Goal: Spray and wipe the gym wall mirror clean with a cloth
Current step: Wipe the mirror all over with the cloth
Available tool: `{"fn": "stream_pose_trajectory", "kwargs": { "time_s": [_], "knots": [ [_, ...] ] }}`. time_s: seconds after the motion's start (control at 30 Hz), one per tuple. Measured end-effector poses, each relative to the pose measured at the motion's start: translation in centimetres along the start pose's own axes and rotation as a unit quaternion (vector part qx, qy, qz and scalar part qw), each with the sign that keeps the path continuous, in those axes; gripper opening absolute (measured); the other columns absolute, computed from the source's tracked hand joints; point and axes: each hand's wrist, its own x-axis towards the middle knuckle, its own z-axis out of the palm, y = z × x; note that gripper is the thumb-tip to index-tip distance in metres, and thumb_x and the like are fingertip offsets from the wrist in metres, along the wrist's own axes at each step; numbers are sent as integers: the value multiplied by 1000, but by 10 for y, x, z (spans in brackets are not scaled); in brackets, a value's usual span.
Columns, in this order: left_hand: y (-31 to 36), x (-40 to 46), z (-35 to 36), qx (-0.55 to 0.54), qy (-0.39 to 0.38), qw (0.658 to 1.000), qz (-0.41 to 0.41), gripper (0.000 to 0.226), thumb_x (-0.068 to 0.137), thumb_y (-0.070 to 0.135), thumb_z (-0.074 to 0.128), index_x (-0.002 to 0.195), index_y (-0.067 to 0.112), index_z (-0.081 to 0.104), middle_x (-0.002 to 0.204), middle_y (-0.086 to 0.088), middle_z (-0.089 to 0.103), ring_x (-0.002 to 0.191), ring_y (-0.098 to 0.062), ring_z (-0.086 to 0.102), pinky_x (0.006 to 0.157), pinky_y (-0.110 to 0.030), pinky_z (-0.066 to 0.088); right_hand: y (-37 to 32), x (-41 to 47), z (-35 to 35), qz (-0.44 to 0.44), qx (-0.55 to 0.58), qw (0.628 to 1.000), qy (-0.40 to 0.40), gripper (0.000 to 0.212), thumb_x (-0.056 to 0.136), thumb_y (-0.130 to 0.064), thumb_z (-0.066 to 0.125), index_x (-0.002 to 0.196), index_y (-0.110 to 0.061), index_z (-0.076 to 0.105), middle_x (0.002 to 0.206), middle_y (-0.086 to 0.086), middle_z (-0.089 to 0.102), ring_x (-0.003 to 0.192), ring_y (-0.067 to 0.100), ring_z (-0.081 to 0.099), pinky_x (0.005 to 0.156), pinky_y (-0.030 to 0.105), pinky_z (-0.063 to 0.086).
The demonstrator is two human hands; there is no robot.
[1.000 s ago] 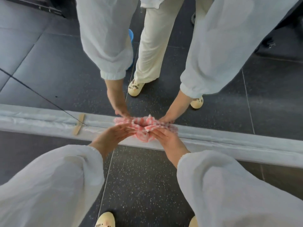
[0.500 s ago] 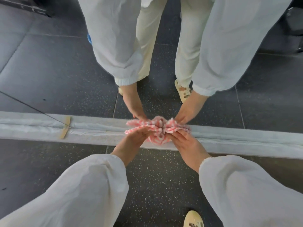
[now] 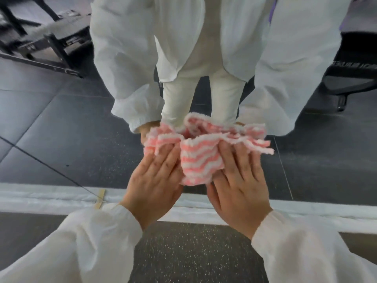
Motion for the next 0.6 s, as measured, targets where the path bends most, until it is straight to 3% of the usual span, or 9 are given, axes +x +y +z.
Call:
{"fn": "stream_pose_trajectory", "kwargs": {
  "time_s": [0.13, 0.2, 0.27, 0.33, 0.37, 0.43, 0.5, 0.6],
  "knots": [
    [7, -17, 27, 9, 2, 999, 48, 42, 93, 19, 41, 132, 2, 39, 136, -14, 35, 137, -32, 18, 116, -42, 12, -16, -16, 31, -44, -13, 998, -32, 47, 90, -27, 46, 133, -9, 38, 148, 13, 22, 136, 32, 11, 117, 47, -1],
    [10, -39, 43, 7, -33, 996, 78, 35, 95, 9, 32, 127, 4, 44, 128, -12, 48, 124, -32, 36, 112, -41, 20, -21, -40, 47, -65, -12, 993, -100, 59, 78, -23, 62, 131, -9, 42, 145, 10, 27, 136, 32, 16, 116, 46, 2],
    [12, -63, 52, 14, -93, 986, 136, 42, 81, 12, 51, 122, 8, 57, 121, -5, 61, 112, -26, 51, 115, -39, 15, -24, -65, 55, -114, -27, 971, -211, 77, 73, -26, 70, 141, -7, 40, 154, 8, 10, 141, 35, 9, 117, 48, -5],
    [16, -75, 49, 25, -166, 973, 160, 64, 65, 20, 67, 127, 8, 58, 140, -2, 47, 124, -21, 49, 117, -39, 3, -23, -82, 53, -162, -77, 943, -281, 84, 83, -32, 60, 147, -4, 13, 154, 16, -24, 141, 40, -20, 112, 53, -19],
    [20, -74, 43, 29, -175, 974, 137, 70, 67, 23, 66, 134, 6, 50, 149, -6, 35, 135, -22, 35, 118, -40, -1, -20, -83, 50, -162, -88, 945, -268, 84, 87, -33, 55, 147, -4, 4, 151, 17, -30, 140, 39, -25, 112, 53, -20],
    [25, -59, 33, 8, -114, 991, 71, 61, 80, 28, 51, 136, 5, 41, 149, -8, 27, 140, -25, 14, 119, -38, -2, -15, -72, 40, -101, -71, 971, -207, 78, 89, -32, 50, 149, -5, 8, 155, 14, -18, 144, 34, -13, 117, 48, -9],
    [26, -24, 14, -26, -32, 999, 10, 51, 93, 32, 39, 136, 6, 41, 150, -13, 23, 144, -24, 7, 119, -38, 5, -7, -44, 20, -29, -27, 993, -107, 66, 93, -35, 41, 148, -8, 18, 156, 12, -4, 144, 30, 2, 118, 45, -1],
    [14, 46, -31, -81, 73, 992, -65, 56, 102, 39, 24, 146, 5, 25, 156, -17, -6, 145, -25, -11, 118, -41, 1, 15, 11, -23, 58, 33, 998, 14, 60, 100, -38, 33, 150, -9, 15, 157, 14, -6, 145, 32, 0, 119, 46, 1]
  ]
}}
